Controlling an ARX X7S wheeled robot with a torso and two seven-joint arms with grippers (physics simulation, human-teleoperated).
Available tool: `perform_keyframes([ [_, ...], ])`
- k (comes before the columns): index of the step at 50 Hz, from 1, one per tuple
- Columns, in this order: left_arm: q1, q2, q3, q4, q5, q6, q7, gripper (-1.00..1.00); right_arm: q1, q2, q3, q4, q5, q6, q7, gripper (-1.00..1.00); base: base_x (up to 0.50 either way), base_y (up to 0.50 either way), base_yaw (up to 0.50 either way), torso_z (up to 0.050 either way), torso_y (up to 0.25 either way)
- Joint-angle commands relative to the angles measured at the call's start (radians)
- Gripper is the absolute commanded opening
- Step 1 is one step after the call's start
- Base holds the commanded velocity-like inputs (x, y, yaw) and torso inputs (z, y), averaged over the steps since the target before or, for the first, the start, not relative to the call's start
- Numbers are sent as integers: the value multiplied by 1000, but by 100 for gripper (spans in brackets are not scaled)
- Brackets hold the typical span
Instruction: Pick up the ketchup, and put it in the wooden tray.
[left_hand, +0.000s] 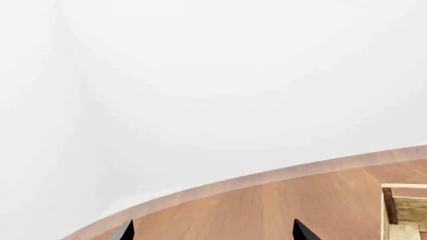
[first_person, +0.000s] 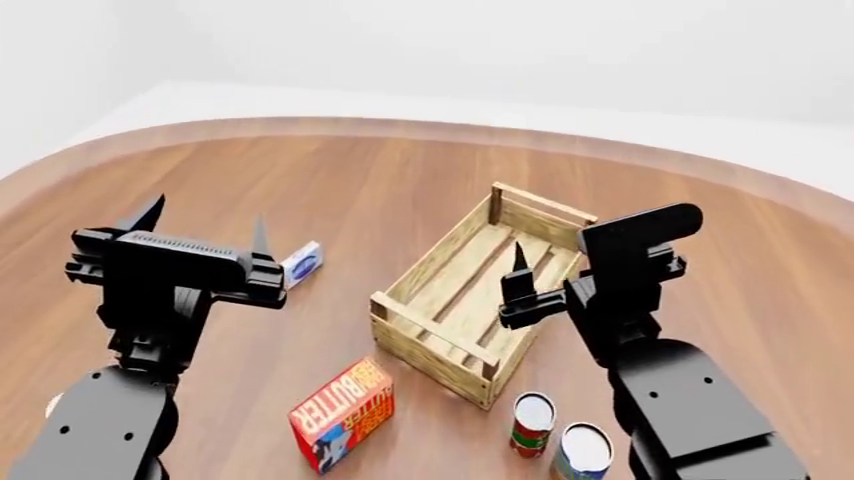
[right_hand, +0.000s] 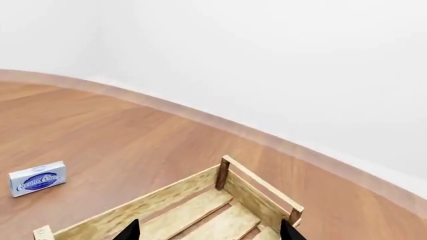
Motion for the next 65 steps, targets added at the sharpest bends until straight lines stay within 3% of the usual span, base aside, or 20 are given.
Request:
perform_keyframes([
  [1, 39, -13, -15, 11, 5, 34, -11, 100, 1, -2, -10, 8, 3, -3, 2, 100, 493, 84, 0, 0, 0],
  [9, 89, -31, -56, 50, 6, 15, -36, 100, -2, -3, -13, 20, 0, -17, 10, 100, 308, 52, 0, 0, 1],
  [21, 273, -79, -180, 189, -56, -15, -26, 100, -16, -11, -9, 42, 13, -49, 9, 100, 0, 0, 0, 0, 0],
  [35, 496, -55, -368, 328, -101, -51, -81, 100, -36, 6, 3, -6, 33, -43, 4, 100, 0, 0, 0, 0, 0],
  [50, 741, 18, -535, 306, -97, 152, -80, 100, -145, 21, -10, -85, 17, -88, 32, 100, 0, 0, 0, 0, 0],
  [65, 836, 74, -596, 273, -112, 256, -69, 100, -151, 23, -25, -87, 13, -88, 43, 100, 0, 0, 0, 0, 0],
])
